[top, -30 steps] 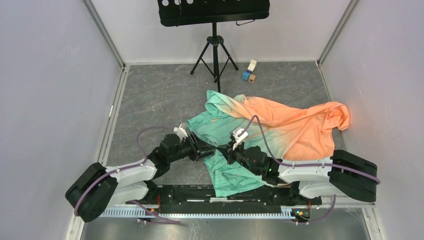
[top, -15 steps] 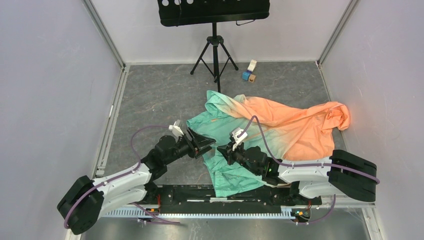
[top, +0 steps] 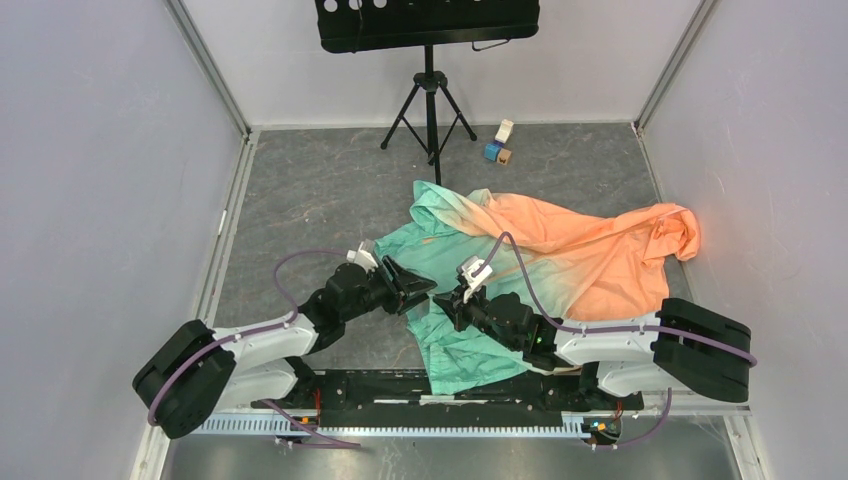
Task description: Zip up the jacket
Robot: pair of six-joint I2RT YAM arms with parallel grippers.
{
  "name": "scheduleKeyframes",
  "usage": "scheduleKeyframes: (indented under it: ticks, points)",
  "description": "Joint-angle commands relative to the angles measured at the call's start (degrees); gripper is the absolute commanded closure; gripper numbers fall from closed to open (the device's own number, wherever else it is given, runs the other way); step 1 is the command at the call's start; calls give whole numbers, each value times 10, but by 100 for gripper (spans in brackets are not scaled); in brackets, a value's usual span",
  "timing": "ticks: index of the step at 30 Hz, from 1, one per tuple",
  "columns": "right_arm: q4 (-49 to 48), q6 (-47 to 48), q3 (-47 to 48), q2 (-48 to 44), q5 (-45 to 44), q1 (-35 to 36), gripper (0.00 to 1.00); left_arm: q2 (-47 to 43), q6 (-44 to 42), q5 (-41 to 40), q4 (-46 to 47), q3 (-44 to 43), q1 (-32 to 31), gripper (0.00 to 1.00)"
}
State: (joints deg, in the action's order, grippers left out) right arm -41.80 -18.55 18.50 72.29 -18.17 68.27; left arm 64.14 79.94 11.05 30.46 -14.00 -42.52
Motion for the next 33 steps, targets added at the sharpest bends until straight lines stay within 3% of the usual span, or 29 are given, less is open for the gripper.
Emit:
scheduleKeyframes:
  ticks: [1,6,10,14,15,16,19,23,29,33]
  points:
    - [-32,10,-1,3,8,3,100,-1,4,-9,30,-21,-4,46]
    - [-34,11,-3,3,9,3,100,9,0,-8,24,-28,-4,52]
    - [-35,12,-2,5,9,3,100,10,-1,-10,25,-25,-7,63]
    - [-30,16,-2,6,15,3,100,4,-24,-13,37,-15,-8,94]
    - [-20,17,-1,2,17,4,100,0,-42,-14,43,-10,-8,98]
    - [-4,21,1,-2,19,3,97,-3,-66,-13,61,-4,-8,98]
    - [54,46,6,-34,26,-2,74,-15,-181,7,112,16,-7,98]
    - [134,98,9,-83,157,-62,59,-19,-343,50,68,13,-8,98]
    - [241,180,60,-93,422,-190,50,-13,-478,170,222,65,-7,98]
    - [214,193,79,-66,598,-246,43,-19,-534,227,256,69,-8,98]
